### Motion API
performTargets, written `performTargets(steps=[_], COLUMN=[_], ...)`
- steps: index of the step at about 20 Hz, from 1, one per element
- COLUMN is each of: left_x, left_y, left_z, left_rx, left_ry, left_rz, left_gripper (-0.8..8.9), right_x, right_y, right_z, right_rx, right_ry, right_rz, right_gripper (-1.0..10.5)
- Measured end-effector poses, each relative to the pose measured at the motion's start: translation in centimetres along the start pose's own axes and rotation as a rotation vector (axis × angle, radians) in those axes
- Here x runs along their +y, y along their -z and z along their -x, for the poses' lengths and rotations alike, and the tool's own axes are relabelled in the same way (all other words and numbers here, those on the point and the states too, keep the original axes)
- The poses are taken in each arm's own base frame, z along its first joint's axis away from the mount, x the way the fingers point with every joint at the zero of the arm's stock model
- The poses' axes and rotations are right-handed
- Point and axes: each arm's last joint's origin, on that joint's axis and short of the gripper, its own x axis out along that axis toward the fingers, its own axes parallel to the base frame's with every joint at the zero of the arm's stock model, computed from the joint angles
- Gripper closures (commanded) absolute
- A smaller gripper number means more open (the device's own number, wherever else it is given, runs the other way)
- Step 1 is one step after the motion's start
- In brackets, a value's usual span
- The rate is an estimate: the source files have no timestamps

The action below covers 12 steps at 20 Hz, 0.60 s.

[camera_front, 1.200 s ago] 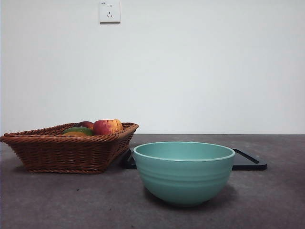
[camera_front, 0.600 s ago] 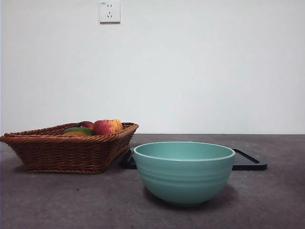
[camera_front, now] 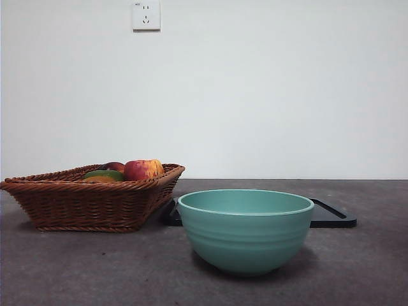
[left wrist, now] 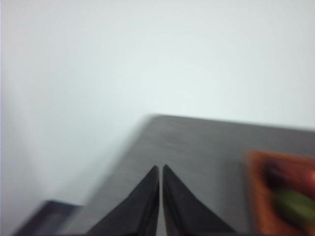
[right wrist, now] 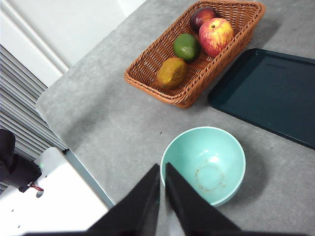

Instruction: Pick up the wifruite, put it on the bowl, pick up the plate, put it on desk

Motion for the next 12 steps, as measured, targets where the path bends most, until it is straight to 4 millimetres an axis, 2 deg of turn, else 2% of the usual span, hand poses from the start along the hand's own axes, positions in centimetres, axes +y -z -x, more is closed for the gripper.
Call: performTargets(steps=[5, 12], left_x=[-1.2, -2.9], left_y=[1.9, 6.9], left_z=[-2.3, -5.1], left_rx=[-0.109, -0.189], left_ry=[-0.134, 0.013], left_rz=[0.081, 0.102], left_gripper=[8.04, 8.04], right_x=[0.0, 0.0], right_y=[0.0, 0.0], right_z=[0.0, 0.0], right_rx=[0.0, 0.0], right_ry=[0.0, 0.0], right_rz=[0.0, 0.0], right_gripper=[9.4, 9.4])
